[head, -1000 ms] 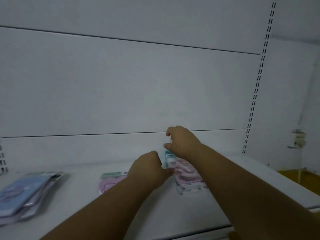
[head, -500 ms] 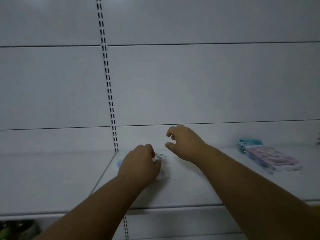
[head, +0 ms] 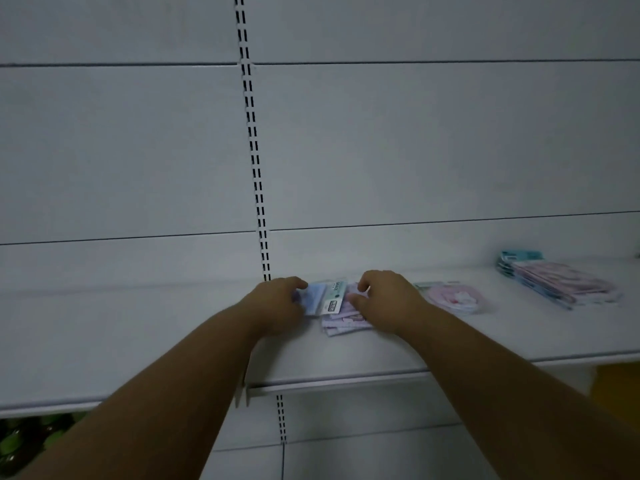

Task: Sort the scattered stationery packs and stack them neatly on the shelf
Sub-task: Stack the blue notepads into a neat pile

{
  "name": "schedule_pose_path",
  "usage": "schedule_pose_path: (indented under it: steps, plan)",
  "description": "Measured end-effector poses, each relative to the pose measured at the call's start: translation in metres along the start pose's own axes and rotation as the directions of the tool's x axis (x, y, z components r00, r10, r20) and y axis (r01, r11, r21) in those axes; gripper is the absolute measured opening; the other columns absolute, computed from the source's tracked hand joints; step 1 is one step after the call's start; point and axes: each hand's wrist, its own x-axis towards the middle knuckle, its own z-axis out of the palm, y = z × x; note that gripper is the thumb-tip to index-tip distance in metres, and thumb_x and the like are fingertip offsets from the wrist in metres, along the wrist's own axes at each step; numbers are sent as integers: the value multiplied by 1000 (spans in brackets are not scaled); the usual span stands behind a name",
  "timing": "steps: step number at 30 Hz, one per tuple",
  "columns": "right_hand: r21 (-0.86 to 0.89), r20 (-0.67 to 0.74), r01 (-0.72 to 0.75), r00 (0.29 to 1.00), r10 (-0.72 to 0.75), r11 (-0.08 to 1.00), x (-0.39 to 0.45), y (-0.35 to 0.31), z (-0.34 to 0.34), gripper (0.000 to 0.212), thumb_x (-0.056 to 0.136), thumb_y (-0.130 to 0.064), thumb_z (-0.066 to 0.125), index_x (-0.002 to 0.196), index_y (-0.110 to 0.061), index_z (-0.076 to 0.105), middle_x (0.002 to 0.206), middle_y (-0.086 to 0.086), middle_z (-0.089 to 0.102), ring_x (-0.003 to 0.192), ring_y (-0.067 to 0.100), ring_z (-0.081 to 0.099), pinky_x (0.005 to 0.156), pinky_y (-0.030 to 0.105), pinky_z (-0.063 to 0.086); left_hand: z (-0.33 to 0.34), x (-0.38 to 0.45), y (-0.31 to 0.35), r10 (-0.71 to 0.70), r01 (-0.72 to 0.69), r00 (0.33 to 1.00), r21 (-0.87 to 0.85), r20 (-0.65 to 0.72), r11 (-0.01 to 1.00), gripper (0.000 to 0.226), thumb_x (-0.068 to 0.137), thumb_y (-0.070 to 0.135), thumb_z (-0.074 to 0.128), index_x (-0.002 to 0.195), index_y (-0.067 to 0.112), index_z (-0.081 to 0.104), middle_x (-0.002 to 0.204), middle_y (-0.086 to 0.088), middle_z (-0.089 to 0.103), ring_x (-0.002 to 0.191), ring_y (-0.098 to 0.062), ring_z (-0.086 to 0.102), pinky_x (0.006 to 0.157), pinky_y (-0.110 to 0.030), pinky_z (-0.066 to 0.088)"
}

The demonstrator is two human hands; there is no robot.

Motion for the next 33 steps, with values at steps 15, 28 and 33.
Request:
schedule_pose_path:
  steps: [15,28,33]
  plan:
    - [123,137,-136,983,119,983,18,1,1,43,90,-48,51,59,-19,46,56,-2,49,52,8,46,47,23,30,7,22,28,-349,342,925,-74,-150,937,54,76,65,60,60,14,52,55,-1,55,50,-14,54,48,-24,41]
    - [691,246,-348,938,246,634,12,-10,6,17,79,-13,74,88,-3,64,82,17,69,69,27,68,55,31,56,13,6,53,-459,284,883,-668,-97,688,21,75,11,70,93,1,66,90,-14,71,82,-32,70,74,-39,60]
    - [813,130,-184,982,135,552,10,-13,4,26,82,-8,68,107,-11,62,98,9,70,85,24,70,75,41,60,14,-7,53,-379,-15,889,-845,-256,534,18,80,11,70,89,26,62,81,5,72,65,-9,70,44,-16,51]
